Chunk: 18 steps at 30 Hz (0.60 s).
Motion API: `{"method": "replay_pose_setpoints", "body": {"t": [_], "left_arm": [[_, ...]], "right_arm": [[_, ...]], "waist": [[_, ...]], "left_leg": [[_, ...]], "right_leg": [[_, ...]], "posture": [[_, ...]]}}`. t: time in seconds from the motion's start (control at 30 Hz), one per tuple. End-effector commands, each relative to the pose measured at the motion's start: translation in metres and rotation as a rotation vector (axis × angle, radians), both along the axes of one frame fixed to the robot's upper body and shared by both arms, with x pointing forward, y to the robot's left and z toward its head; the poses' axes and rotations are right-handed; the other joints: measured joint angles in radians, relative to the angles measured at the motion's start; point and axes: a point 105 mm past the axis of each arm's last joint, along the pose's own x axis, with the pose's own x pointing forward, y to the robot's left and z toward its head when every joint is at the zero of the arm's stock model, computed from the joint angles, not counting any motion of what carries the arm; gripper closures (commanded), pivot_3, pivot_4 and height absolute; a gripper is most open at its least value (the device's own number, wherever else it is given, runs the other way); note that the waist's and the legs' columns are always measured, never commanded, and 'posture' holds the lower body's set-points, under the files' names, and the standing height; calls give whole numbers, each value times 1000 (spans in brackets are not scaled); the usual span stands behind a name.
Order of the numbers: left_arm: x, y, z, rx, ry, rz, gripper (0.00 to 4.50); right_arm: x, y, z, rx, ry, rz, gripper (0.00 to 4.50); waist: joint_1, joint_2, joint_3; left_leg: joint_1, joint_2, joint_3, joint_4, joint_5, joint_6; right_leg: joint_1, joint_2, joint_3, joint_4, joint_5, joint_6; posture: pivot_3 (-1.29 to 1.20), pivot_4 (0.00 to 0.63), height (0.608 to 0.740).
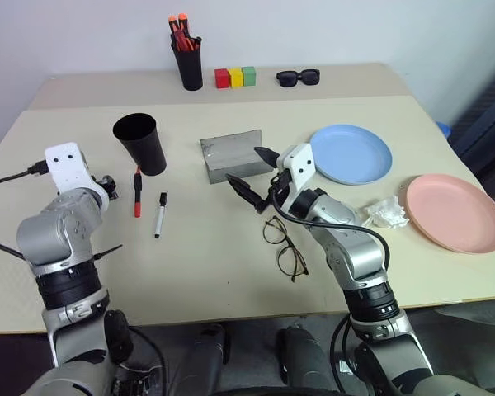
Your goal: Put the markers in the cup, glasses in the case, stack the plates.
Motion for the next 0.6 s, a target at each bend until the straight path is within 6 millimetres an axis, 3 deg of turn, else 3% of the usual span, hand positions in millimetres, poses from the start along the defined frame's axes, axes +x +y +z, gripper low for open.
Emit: {"method": "replay_pose_setpoints", "body": {"t": [0.03,0.17,0.3,0.6], "left_arm": [[11,-11,6,-19,-7,-65,1805],[20,-32,1,-73,11,-132,1805],[25,-39,-11,-55,69,-153,1805],[29,-29,-28,-58,123,-84,1805]], "right_arm": [[-4,4,14,32,-54,10,0],[-5,3,13,33,-54,3,0],[-6,3,13,33,-53,1,0],[-8,4,12,31,-50,2,0]], "waist": [[0,0,0],[2,0,0],[-1,0,0],[0,0,0]], "left_leg": [[0,0,0,0,0,0],[0,0,0,0,0,0],[0,0,0,0,0,0],[0,0,0,-1,0,0]], "right_leg": [[0,0,0,0,0,0],[0,0,0,0,0,0],[0,0,0,0,0,0],[0,0,0,0,0,0]], "posture": [[0,150,740],[0,150,740],[0,150,740],[0,150,740]]}}
